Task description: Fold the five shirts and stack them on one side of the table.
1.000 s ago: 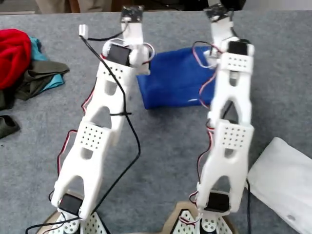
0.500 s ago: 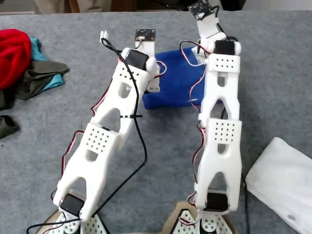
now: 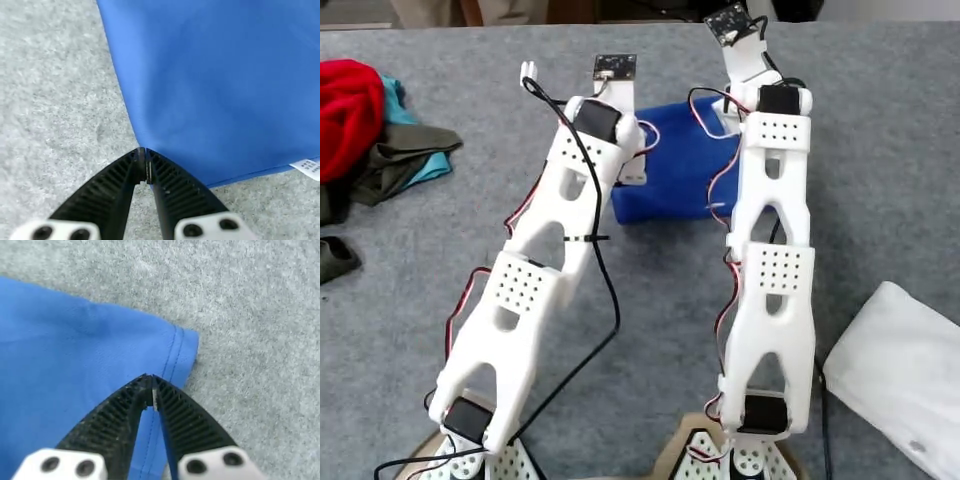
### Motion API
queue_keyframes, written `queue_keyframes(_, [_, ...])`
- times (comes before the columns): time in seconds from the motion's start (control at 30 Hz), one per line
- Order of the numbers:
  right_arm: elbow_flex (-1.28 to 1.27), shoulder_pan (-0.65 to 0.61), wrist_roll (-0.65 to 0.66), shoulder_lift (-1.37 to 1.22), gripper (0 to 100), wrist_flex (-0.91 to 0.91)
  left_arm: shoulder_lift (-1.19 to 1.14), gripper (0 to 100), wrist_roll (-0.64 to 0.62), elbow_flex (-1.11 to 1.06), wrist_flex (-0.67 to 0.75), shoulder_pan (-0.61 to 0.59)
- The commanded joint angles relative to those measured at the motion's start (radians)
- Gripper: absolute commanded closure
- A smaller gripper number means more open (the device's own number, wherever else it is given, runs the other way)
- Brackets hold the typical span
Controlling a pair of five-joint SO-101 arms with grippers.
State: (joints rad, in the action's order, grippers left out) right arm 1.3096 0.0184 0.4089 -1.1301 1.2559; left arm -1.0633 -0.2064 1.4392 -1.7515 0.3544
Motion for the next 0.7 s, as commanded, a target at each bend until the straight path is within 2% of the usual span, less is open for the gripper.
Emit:
queue_keyframes(0.0, [0.058,-0.015,0.012,0.013,99.2,-0.021,0.177,98,-0.008,-0.097,-0.018,0.012])
queue_keyframes(0.17, [0.059,-0.012,0.012,0.013,99.2,-0.021,0.489,98,-0.011,-0.58,0.023,0.048])
queue_keyframes(0.33, [0.094,-0.012,0.008,0.015,99.2,0.003,0.832,98,0.011,-1.135,0.459,0.021])
queue_keyframes(0.4, [0.133,-0.013,0.005,0.015,99.2,0.038,0.854,98,0.014,-1.332,0.664,0.023])
queue_keyframes(0.5, [0.206,-0.018,0.005,0.012,99.2,0.098,0.832,98,-0.025,-1.481,0.888,0.023])
queue_keyframes(0.67, [0.268,-0.03,0.006,0.012,99.2,0.173,0.746,98,-0.029,-1.448,1.011,-0.017])
